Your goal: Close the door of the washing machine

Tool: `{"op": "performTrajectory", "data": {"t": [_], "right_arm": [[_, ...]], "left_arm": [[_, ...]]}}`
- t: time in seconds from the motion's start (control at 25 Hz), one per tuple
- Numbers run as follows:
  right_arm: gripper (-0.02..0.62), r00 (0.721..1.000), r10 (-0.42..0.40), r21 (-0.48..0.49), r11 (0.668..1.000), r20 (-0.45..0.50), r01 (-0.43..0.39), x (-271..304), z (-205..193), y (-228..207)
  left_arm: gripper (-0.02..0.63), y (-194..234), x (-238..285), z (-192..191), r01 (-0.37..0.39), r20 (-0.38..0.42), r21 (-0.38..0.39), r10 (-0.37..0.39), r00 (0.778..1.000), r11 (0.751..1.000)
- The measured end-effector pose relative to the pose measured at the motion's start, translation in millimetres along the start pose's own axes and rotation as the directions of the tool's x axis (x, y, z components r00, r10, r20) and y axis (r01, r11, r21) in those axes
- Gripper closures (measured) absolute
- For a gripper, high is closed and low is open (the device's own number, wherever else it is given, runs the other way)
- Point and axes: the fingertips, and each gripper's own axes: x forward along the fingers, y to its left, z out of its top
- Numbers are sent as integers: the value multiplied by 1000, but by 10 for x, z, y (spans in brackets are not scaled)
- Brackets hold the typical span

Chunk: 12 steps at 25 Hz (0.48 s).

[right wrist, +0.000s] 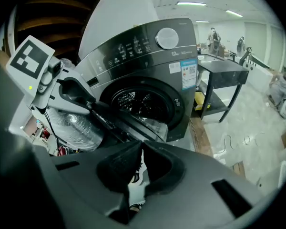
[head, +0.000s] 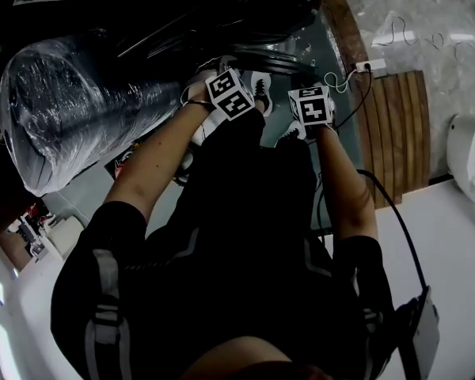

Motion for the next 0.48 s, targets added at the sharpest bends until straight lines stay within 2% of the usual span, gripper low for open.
{"op": "performTrajectory", "data": {"t": [0.28,0.48], "right_arm": [[581,999,-45,98,994,4,44,148,159,-186],[581,999,-33,160,987,23,29,325,276,-188]], "left_arm": [[497,267,42,107,0,29,-23,1,1000,1000],[522,401,43,144,32,34,-18,-31,999,999]]}}
